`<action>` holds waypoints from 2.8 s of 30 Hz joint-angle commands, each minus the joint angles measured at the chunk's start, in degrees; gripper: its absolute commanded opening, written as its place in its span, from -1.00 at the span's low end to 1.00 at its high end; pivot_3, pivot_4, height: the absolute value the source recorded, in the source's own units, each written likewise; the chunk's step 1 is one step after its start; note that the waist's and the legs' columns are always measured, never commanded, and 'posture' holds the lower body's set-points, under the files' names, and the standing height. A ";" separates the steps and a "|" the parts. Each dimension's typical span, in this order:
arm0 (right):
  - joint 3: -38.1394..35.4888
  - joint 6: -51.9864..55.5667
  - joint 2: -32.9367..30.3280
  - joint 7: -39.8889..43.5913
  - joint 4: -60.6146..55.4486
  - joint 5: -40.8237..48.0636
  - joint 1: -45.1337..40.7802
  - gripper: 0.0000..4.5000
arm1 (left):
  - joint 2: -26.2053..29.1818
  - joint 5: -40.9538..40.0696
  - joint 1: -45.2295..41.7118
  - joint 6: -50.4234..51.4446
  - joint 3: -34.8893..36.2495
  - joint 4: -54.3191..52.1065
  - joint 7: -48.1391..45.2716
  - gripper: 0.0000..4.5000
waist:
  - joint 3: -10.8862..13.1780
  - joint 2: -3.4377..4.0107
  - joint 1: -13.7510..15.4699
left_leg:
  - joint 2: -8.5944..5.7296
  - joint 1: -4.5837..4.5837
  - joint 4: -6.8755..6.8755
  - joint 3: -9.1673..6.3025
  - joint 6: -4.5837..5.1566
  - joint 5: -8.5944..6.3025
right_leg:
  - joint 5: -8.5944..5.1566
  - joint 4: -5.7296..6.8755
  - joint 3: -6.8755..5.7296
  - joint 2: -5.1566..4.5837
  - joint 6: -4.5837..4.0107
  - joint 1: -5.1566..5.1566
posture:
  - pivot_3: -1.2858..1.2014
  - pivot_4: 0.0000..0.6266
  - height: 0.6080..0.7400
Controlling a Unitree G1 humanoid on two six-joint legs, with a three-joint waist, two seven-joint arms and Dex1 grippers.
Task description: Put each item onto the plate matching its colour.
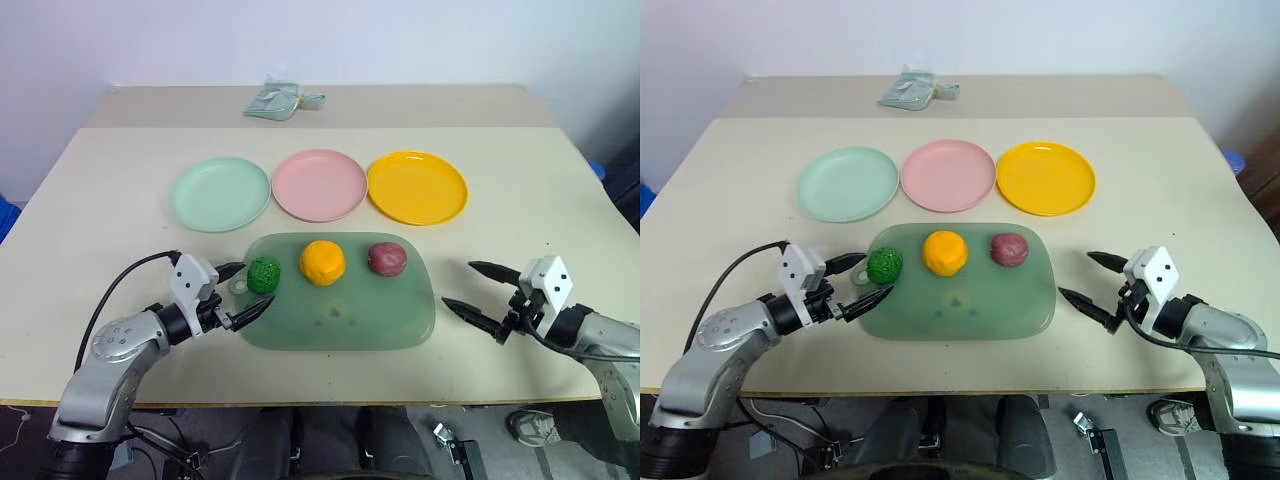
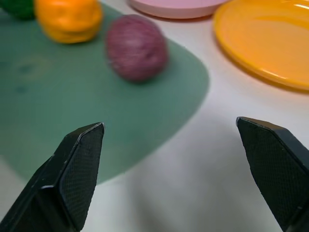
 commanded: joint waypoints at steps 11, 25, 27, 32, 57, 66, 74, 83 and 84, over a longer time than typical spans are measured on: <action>1.36 1.94 1.73 -2.48 -15.89 2.14 8.12 1.00 | -2.35 2.70 -7.87 -3.33 -3.46 7.41 -1.90 -0.03 | -0.02 -0.01 1.23 | 0.00 0.01 0.06 -0.03 -0.02 0.02 | 0.00 0.03 0.00 0.01 0.01 0.02 | 0.03 -0.52 1.00; 3.94 5.43 1.33 -3.54 -15.40 3.48 1.23 1.00 | -9.32 6.23 -26.73 -0.04 5.67 18.97 21.66 -0.18 | -0.01 -0.09 1.51 | -0.05 0.01 0.13 -0.09 -0.04 0.06 | 0.02 0.12 -0.05 0.21 0.03 0.04 | 0.03 -0.52 1.00; 5.19 4.92 1.60 -3.15 -14.79 2.93 -0.02 1.00 | -10.44 9.49 -32.93 -1.40 4.74 26.17 25.33 -0.18 | -0.01 -0.15 1.67 | -0.11 0.00 0.14 -0.08 -0.02 0.05 | 0.02 0.14 -0.10 0.22 0.04 0.06 | 0.03 -0.52 1.00; 6.50 3.44 2.41 -3.26 -12.95 1.92 -2.10 1.00 | -11.36 14.05 -42.53 -3.91 3.48 42.92 28.77 0.28 | 0.02 -0.24 1.27 | -0.14 0.00 0.16 -0.03 -0.01 0.07 | 0.01 0.20 -0.13 0.29 0.07 0.05 | 0.03 -0.52 1.00; 9.57 10.28 2.28 -10.21 -18.24 2.55 -10.11 1.00 | -4.47 3.52 -22.62 -2.92 -4.19 12.60 -0.66 0.99 | 0.06 -0.31 0.74 | 0.01 0.06 0.30 -0.04 -0.12 0.11 | -0.01 0.26 -0.08 0.34 0.05 0.08 | 0.03 -0.52 1.00; 26.81 29.29 13.78 -22.94 -17.44 -0.02 -30.72 1.00 | 3.86 -0.65 -8.51 -2.86 3.78 6.93 -6.59 0.99 | 0.05 -0.33 0.30 | 0.04 -0.12 0.26 -0.08 -0.13 0.12 | -0.01 0.26 -0.04 0.21 0.02 -0.17 | 0.03 -0.52 1.00; 34.64 31.58 14.66 -23.57 -11.13 -6.97 -33.67 1.00 | 7.36 -3.57 4.06 -0.43 4.70 -4.14 -9.49 0.99 | 0.05 -0.34 0.98 | -0.09 -0.25 0.25 -0.09 -0.05 0.06 | -0.01 0.24 -0.03 0.02 0.01 -0.30 | 0.03 -0.52 1.00; 35.74 28.38 16.69 -23.93 -5.43 -12.56 -35.09 1.00 | 5.52 -3.12 7.74 -0.22 2.93 -7.75 -7.50 0.99 | 0.04 -0.32 -0.09 | -0.05 -0.24 0.11 -0.07 -0.10 0.10 | -0.01 0.26 -0.04 0.22 0.00 -0.35 | 0.03 -0.52 1.00; 35.83 28.19 17.00 -23.94 -5.10 -12.98 -35.16 1.00 | 5.27 -2.99 7.88 -0.38 2.79 -7.72 -7.42 0.99 | 0.04 -0.32 -0.20 | -0.05 -0.24 0.11 -0.06 -0.10 0.10 | -0.01 0.26 -0.05 0.23 0.00 -0.35 | 0.03 -0.52 1.00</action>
